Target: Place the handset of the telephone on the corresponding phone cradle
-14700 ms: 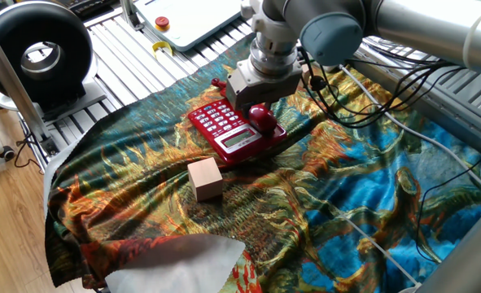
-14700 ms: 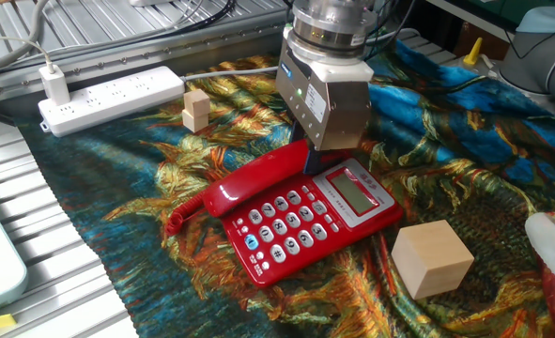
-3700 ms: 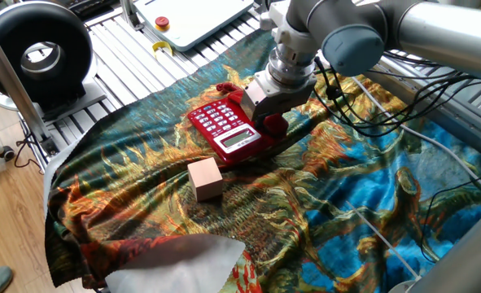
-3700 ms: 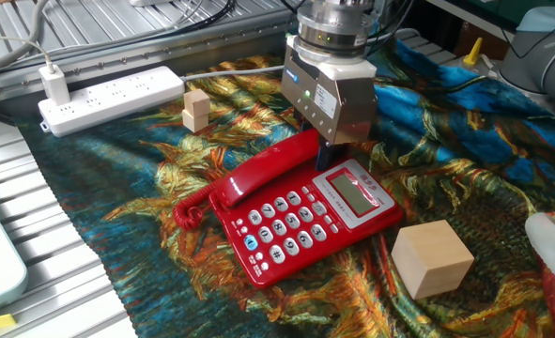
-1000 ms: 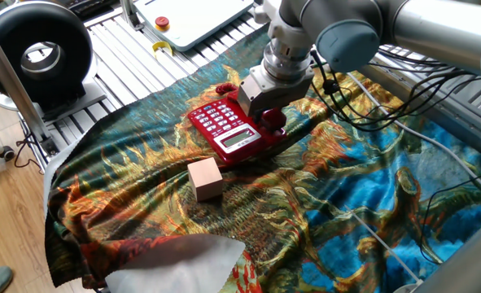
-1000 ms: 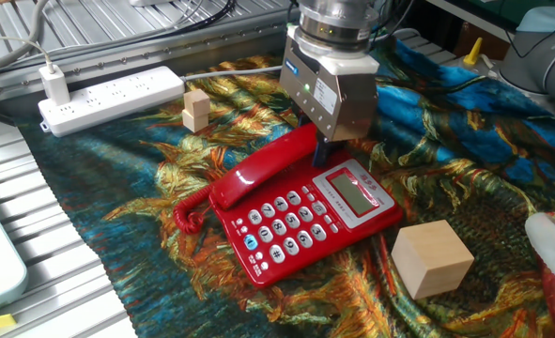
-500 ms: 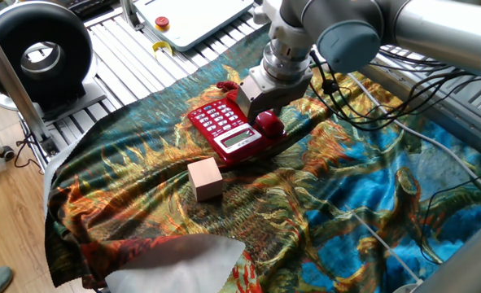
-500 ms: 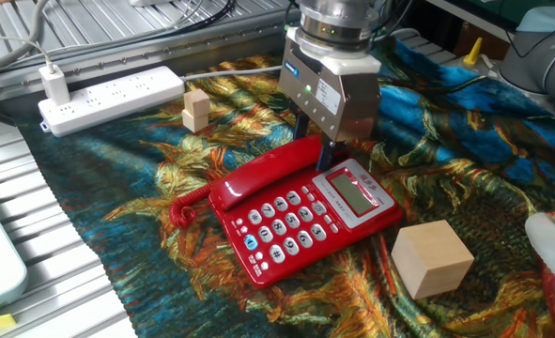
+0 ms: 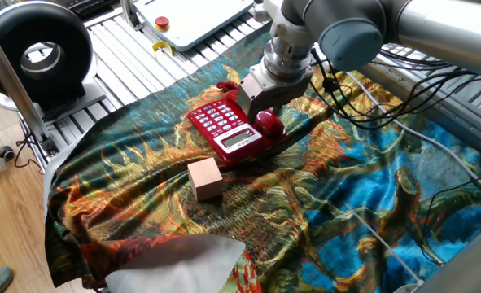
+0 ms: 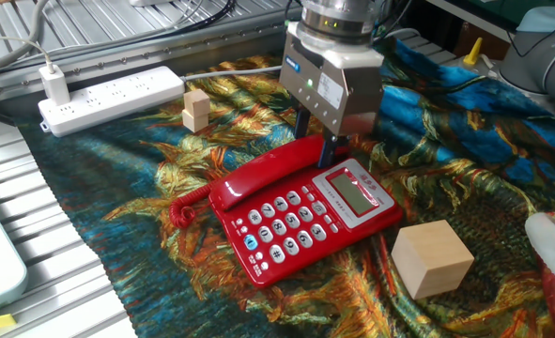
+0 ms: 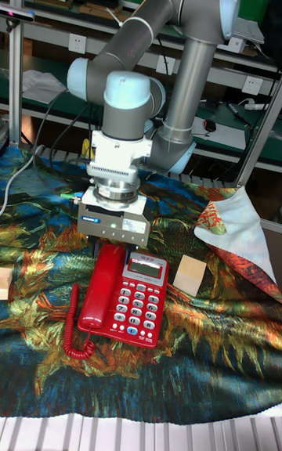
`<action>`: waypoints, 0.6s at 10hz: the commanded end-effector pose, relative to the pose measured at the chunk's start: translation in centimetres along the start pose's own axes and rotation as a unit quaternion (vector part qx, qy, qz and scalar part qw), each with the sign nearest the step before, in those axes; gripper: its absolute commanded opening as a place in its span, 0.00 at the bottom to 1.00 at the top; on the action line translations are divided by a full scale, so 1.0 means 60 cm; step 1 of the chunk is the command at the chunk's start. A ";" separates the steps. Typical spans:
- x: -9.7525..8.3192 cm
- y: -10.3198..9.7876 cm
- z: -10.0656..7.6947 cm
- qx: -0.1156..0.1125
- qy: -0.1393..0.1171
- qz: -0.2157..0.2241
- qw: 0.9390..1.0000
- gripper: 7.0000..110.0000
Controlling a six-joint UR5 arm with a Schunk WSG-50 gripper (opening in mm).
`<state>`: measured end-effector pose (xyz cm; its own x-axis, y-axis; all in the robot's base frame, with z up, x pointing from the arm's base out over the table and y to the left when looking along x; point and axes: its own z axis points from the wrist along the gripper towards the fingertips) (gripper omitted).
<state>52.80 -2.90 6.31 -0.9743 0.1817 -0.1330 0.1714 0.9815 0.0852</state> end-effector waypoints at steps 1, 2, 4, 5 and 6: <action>-0.008 -0.004 -0.036 0.010 0.006 0.000 1.000 0.36; -0.012 -0.002 -0.055 0.009 0.011 0.000 1.000 0.36; -0.027 0.002 -0.088 0.006 0.014 -0.002 1.000 0.36; -0.036 0.001 -0.100 0.006 0.014 -0.003 1.000 0.36; -0.044 -0.003 -0.104 0.007 0.013 -0.003 1.000 0.36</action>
<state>53.60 -3.64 10.75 -0.9791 0.1711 -0.1101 0.1651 0.9843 0.0618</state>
